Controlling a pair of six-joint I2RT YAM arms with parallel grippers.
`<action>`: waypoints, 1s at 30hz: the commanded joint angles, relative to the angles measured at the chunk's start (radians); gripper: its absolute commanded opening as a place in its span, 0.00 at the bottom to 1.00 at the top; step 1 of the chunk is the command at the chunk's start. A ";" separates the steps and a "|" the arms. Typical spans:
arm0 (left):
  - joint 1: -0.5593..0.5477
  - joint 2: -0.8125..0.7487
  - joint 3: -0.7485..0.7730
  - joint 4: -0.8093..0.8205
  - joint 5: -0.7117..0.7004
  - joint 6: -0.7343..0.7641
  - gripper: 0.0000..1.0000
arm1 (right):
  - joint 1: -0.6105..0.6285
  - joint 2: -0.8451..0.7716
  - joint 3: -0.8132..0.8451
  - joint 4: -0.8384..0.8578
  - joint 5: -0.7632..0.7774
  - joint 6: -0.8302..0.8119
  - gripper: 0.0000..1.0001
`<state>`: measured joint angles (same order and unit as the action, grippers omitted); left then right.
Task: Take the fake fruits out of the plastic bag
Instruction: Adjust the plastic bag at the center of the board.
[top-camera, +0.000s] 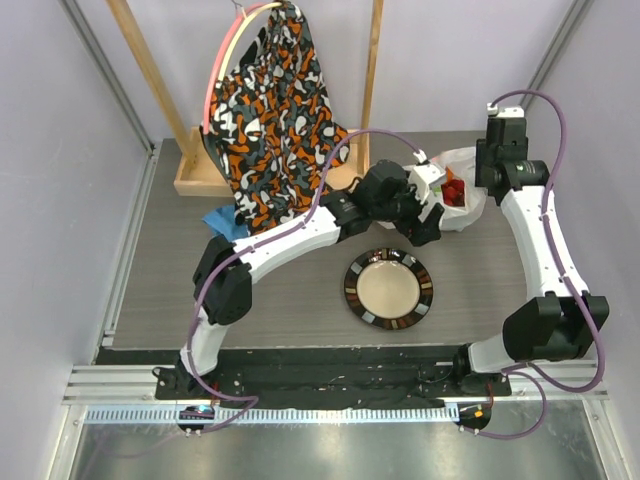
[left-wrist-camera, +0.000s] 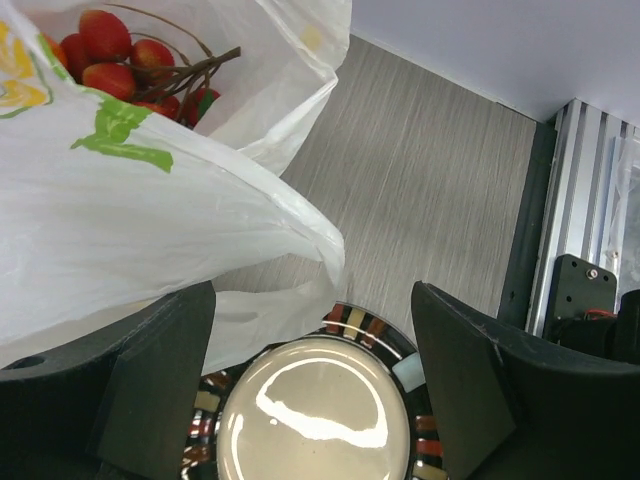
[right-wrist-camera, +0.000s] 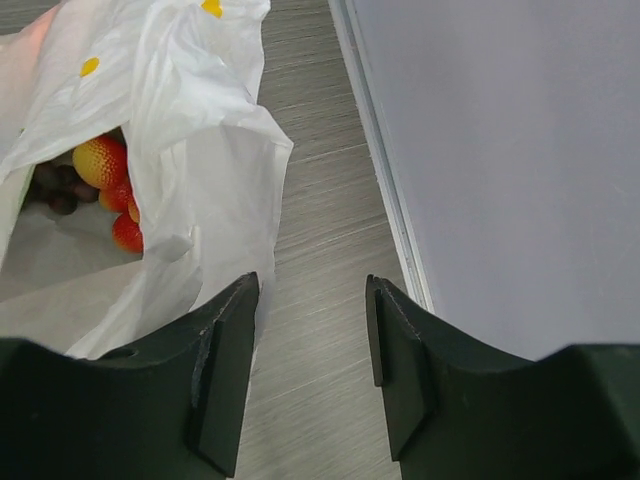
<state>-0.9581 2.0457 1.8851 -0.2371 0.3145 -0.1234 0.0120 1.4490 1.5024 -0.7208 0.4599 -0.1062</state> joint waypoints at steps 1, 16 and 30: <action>-0.027 0.022 0.091 0.075 -0.011 -0.022 0.84 | 0.002 -0.065 0.027 -0.012 -0.096 0.056 0.54; -0.007 -0.022 0.095 -0.002 -0.319 -0.042 0.00 | 0.000 -0.217 0.039 -0.137 -0.446 0.105 0.55; 0.065 -0.177 0.003 -0.068 -0.247 -0.119 0.00 | 0.000 -0.044 0.127 -0.063 -0.300 0.135 0.55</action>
<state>-0.9035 1.9320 1.8896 -0.2947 0.0460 -0.2062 0.0120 1.3766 1.5303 -0.8440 0.1307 0.0296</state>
